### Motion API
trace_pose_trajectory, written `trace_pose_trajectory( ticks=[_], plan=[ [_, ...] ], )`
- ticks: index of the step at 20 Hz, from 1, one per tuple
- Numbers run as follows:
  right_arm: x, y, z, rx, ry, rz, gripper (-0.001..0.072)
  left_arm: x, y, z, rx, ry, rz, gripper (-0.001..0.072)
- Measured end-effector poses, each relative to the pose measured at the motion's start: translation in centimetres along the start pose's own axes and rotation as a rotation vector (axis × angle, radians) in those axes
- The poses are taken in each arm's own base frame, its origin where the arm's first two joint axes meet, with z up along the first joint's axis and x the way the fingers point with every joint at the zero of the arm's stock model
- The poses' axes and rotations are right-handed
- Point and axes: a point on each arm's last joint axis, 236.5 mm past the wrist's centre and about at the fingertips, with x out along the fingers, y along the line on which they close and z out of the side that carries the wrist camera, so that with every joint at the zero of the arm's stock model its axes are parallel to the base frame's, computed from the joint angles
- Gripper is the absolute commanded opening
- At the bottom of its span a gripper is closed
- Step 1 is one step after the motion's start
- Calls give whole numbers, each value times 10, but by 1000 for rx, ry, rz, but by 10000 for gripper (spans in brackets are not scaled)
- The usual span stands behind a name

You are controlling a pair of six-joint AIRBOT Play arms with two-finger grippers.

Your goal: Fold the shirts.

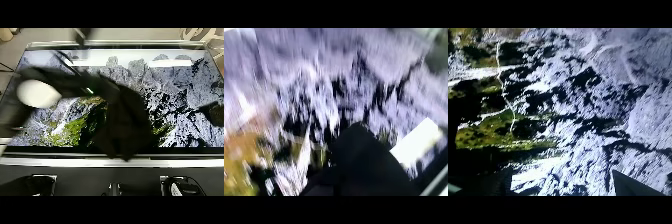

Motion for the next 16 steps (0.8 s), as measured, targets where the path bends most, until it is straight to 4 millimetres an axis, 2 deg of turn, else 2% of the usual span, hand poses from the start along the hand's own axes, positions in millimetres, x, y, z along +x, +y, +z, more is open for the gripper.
trace_pose_trajectory(
  ticks=[1,2,3,4,5,6,8,10,12,14,16],
  plan=[
    [5,5,-10,10,41,23,669,28,-2,-30,-25,75,2,55],
    [12,9,-18,21,76,46,670,55,-4,-62,-52,156,2,267],
    [21,13,-27,29,113,71,672,76,-9,-93,-84,235,-6,606],
    [33,17,-35,41,152,99,673,90,-15,-116,-117,294,-20,708],
    [44,23,-43,48,188,132,673,99,-20,-134,-155,342,-35,700],
    [56,28,-51,56,221,166,673,102,-21,-143,-175,371,-41,689],
    [79,46,-65,78,285,257,673,95,-9,-140,-185,391,-34,689],
    [100,68,-77,105,325,361,673,70,25,-128,-154,399,37,689],
    [119,90,-85,137,337,452,670,36,77,-125,-140,438,159,688],
    [137,111,-94,166,337,529,669,2,121,-139,-162,521,251,688],
    [150,131,-105,195,340,595,669,-16,145,-170,-213,623,285,688]
  ],
)
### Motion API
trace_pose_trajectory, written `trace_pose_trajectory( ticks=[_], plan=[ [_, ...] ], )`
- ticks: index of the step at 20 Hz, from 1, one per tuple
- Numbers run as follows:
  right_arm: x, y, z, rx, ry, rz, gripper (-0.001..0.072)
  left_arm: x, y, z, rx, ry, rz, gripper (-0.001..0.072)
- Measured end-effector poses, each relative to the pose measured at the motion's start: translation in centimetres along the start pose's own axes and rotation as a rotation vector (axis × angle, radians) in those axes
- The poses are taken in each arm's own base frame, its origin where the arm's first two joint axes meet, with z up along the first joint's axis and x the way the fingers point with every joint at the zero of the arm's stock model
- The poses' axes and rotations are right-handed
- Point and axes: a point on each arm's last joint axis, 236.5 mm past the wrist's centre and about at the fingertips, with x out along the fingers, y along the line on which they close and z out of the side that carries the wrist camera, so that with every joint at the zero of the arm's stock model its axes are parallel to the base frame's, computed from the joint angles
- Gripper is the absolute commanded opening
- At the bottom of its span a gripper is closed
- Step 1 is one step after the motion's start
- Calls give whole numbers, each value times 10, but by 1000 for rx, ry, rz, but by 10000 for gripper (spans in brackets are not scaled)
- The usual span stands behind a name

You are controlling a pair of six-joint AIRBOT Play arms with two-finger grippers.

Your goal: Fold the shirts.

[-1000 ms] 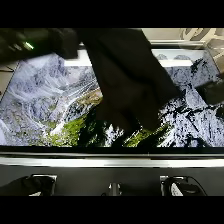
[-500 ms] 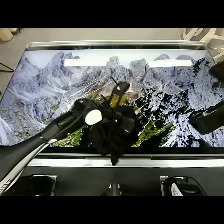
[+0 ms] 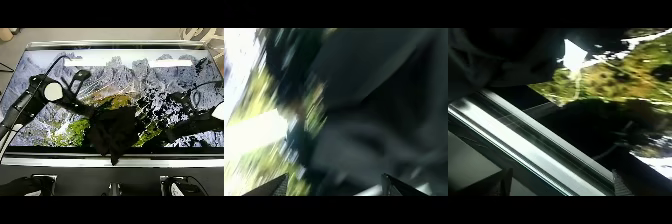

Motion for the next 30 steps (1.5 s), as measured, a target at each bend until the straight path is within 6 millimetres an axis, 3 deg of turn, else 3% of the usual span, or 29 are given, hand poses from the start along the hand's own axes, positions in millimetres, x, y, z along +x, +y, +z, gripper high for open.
trace_pose_trajectory(
  ticks=[2,5,7,9,12,15,16,17,19,21,25,30],
  plan=[
    [22,7,-9,17,9,64,669,23,13,-31,-48,106,-19,688],
    [48,19,-26,40,30,149,668,68,7,-72,-124,215,-111,688],
    [61,25,-36,53,43,189,625,94,0,-89,-183,238,-165,688],
    [70,29,-41,67,43,215,633,114,-10,-101,-242,257,-221,688],
    [79,35,-40,90,16,248,633,134,-22,-100,-306,236,-276,670],
    [84,37,-37,103,-5,269,633,146,-30,-89,-358,194,-312,470],
    [86,37,-35,111,-10,273,633,150,-31,-85,-374,177,-319,462],
    [88,37,-35,119,-6,282,633,152,-33,-82,-391,168,-326,365],
    [96,40,-34,123,10,305,634,158,-32,-75,-423,141,-326,31],
    [109,51,-35,92,47,323,694,161,-29,-69,-433,115,-320,22],
    [144,78,-29,31,98,334,691,154,-31,-63,-421,86,-333,20],
    [181,113,-4,69,43,372,648,135,-35,-53,-386,20,-351,20]
  ],
)
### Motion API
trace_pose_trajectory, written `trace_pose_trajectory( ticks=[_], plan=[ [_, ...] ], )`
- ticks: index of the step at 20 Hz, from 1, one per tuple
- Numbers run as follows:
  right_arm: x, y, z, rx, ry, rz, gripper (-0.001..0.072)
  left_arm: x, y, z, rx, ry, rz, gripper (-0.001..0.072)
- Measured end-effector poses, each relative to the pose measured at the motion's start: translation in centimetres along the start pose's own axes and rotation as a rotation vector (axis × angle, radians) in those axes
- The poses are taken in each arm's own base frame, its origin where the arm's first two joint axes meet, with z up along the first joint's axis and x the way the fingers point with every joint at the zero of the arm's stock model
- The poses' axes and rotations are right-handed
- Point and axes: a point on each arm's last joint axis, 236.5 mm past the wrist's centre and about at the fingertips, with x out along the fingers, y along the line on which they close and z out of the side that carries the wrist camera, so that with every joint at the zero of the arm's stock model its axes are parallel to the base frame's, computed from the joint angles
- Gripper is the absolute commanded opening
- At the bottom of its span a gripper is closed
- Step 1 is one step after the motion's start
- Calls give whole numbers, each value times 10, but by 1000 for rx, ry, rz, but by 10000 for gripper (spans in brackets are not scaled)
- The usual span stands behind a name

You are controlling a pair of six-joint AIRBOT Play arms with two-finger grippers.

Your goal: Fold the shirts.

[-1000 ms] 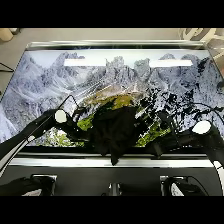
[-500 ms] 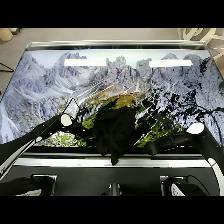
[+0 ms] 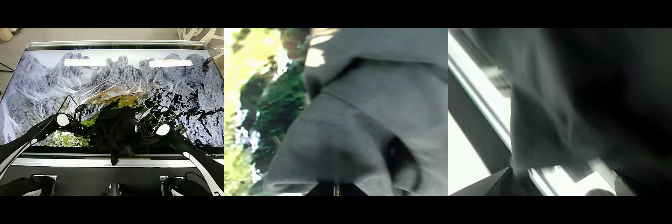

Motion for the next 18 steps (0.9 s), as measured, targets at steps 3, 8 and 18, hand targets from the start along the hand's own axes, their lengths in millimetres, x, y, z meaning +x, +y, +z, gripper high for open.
trace_pose_trajectory(
  ticks=[3,8,18],
  plan=[
    [16,4,10,46,-34,14,121,-9,-6,3,22,-25,-13,20],
    [9,6,30,41,-92,24,23,-26,-19,14,71,-81,-31,18],
    [-377,121,122,-687,-811,-671,24,-427,-160,92,465,-1099,-102,18]
  ],
)
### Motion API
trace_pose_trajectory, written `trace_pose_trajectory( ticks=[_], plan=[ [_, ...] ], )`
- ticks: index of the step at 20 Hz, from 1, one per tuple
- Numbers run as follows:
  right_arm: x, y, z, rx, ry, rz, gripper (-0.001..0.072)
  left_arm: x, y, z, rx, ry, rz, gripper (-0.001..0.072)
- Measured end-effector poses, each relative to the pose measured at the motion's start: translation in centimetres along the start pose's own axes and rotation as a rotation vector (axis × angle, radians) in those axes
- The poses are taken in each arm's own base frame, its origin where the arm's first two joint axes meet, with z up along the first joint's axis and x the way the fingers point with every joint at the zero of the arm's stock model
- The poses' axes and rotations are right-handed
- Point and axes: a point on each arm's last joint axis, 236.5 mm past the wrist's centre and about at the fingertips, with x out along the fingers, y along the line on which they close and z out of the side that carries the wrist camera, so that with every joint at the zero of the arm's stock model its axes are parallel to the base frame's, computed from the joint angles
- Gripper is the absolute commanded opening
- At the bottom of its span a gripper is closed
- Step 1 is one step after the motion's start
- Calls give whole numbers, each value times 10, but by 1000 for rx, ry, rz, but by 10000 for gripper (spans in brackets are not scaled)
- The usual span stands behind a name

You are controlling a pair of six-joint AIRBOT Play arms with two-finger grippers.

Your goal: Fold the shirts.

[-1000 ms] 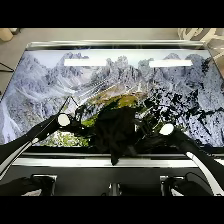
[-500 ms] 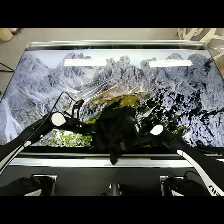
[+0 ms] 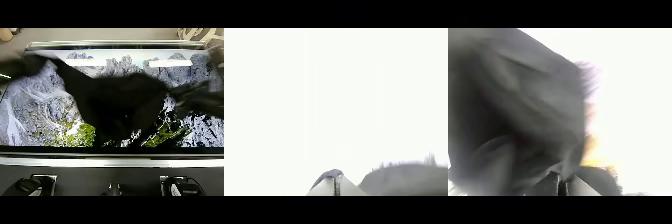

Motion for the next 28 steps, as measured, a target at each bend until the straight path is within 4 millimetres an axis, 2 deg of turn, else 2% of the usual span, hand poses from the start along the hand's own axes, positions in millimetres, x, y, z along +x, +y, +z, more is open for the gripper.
trace_pose_trajectory(
  ticks=[1,3,5,7,8,10,11,13,15,17,19,20,22,24,26,28],
  plan=[
    [-33,-9,29,-65,-71,-105,24,-32,-12,39,13,-118,-9,18],
    [-96,-13,76,-152,-200,-281,24,-91,-35,92,25,-314,-41,18],
    [-136,-12,103,-185,-285,-387,24,-139,-50,125,39,-464,-64,18],
    [-163,-12,124,-204,-364,-462,23,-173,-60,144,51,-566,-78,18],
    [-172,-14,132,-208,-395,-491,23,-185,-63,150,57,-602,-81,18],
    [-185,-20,145,-212,-445,-543,24,-197,-64,156,67,-640,-76,18],
    [-187,-25,148,-207,-459,-556,24,-198,-62,158,77,-651,-64,18],
    [-177,-35,147,-182,-445,-552,24,-194,-55,162,102,-658,-26,18],
    [-154,-49,136,-150,-384,-520,24,-176,-42,163,128,-642,25,19],
    [-115,-68,111,-104,-265,-462,24,-140,-23,160,148,-587,81,19],
    [-68,-91,76,-47,-119,-395,24,-85,2,145,158,-484,140,20],
    [-43,-103,55,-13,-43,-359,24,-51,18,132,158,-415,169,20],
    [8,-127,12,58,88,-295,25,16,50,98,148,-271,214,20],
    [54,-147,-30,128,188,-242,25,81,82,54,125,-125,246,21],
    [94,-160,-76,208,288,-192,25,136,108,5,87,6,260,22],
    [127,-162,-117,292,371,-136,26,182,129,-51,37,140,266,22]
  ],
)
